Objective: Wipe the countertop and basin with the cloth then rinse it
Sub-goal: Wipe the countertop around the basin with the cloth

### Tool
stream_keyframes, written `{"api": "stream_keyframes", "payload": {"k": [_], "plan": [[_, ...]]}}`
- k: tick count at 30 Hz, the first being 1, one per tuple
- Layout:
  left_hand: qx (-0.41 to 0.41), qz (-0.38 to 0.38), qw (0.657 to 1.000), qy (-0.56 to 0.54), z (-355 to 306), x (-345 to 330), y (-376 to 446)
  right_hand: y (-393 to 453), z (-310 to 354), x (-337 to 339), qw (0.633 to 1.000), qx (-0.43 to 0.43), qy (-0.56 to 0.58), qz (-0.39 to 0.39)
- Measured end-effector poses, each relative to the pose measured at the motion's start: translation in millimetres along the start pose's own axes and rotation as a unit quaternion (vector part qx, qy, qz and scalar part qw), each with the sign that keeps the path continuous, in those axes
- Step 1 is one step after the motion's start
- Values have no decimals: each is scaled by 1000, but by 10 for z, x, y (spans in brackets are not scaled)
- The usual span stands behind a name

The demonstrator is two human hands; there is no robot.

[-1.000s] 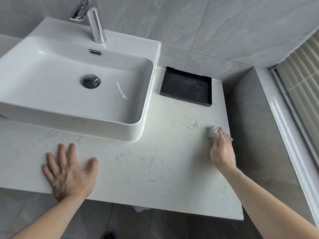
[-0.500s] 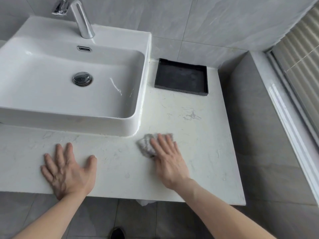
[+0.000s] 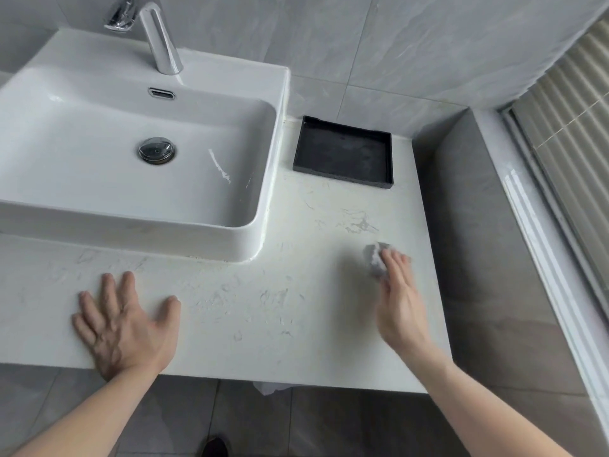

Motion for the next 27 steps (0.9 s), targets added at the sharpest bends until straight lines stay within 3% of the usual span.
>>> {"api": "stream_keyframes", "payload": {"k": [3, 6, 12, 21, 24, 27], "plan": [[1, 1, 1000, -7, -3, -6, -1, -155, 599, -236, 993, 97, 14, 65], [0, 0, 1000, -8, 10, -14, -1, -296, 929, -512, 976, 175, -58, 113], [2, 1, 1000, -14, 30, -38, 12, -291, 729, -663, 961, 213, -120, 128], [-1, -3, 1000, -15, 20, -16, 6, -157, -674, -129, 990, -19, -135, 38], [0, -2, 1000, -14, 7, -13, 5, -98, -771, -72, 989, -66, -129, 32], [2, -3, 1000, -14, 7, -12, 6, -109, -514, -115, 990, -55, -128, 14]]}}
Point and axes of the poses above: each hand's wrist, its own y-axis towards the middle knuckle, its own x-axis out of the back of the hand, z = x × y, the point moved 2 cm from there along y, towards the middle knuckle, and after that the axes turned 9 degrees about -y, right-handed, at the moved point
